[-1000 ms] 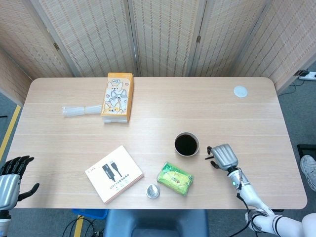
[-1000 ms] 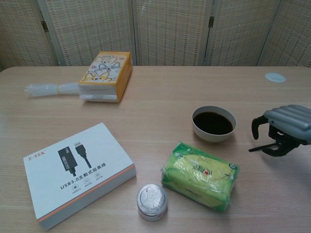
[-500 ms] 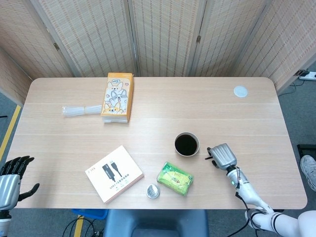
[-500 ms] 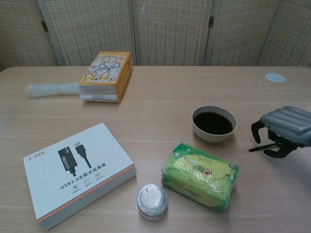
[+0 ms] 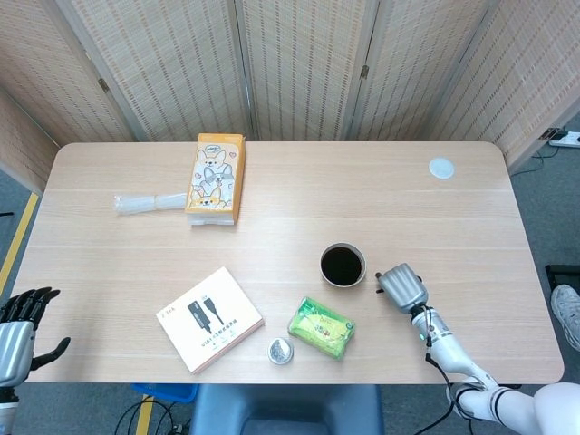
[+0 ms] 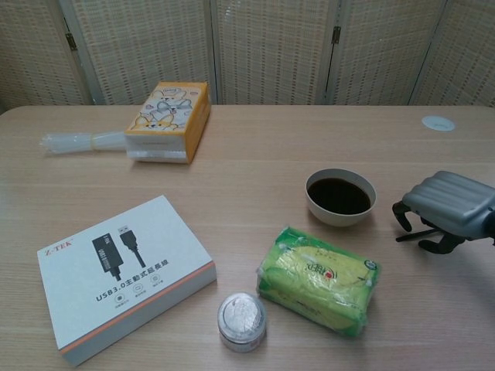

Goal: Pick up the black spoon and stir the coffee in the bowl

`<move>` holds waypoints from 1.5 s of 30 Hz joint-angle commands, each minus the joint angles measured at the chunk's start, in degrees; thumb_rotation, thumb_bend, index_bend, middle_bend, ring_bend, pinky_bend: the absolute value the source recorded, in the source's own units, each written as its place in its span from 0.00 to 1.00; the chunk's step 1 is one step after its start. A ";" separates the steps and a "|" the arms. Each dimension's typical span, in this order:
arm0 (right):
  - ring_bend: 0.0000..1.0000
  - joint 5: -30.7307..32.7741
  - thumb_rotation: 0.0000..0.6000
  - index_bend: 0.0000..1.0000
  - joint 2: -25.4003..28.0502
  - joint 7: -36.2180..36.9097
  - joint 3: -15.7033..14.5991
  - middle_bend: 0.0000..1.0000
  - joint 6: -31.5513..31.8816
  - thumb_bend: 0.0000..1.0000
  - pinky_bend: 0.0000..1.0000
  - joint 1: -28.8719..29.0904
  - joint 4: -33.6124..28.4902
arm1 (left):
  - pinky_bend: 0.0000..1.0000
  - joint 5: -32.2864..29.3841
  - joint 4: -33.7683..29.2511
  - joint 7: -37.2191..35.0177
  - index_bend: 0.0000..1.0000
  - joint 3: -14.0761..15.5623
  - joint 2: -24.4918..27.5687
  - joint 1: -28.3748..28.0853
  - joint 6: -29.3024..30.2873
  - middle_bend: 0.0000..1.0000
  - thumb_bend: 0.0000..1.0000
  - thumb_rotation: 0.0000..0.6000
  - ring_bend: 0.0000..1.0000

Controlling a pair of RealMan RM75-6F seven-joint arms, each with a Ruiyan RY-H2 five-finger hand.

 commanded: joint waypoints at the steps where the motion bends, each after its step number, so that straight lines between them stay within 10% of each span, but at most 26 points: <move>1: 1.00 -0.12 1.00 0.51 -0.14 0.00 -0.04 0.98 0.04 0.26 1.00 0.03 0.19 | 0.17 -0.05 0.08 -0.07 0.21 -0.06 0.00 0.01 0.03 0.19 0.26 1.00 0.15; 32: 1.00 -0.13 1.00 0.55 1.14 -1.55 -1.14 0.98 -1.79 0.29 1.00 -0.01 -0.60 | 0.17 -0.21 0.69 -0.21 0.21 0.03 -0.28 0.25 -0.08 0.19 0.26 1.00 0.15; 45: 1.00 -3.13 1.00 0.64 3.77 4.15 -1.91 1.00 1.58 0.51 1.00 -0.78 -1.83 | 0.17 0.08 0.13 0.04 0.21 -0.09 0.13 0.37 0.42 0.19 0.26 1.00 0.15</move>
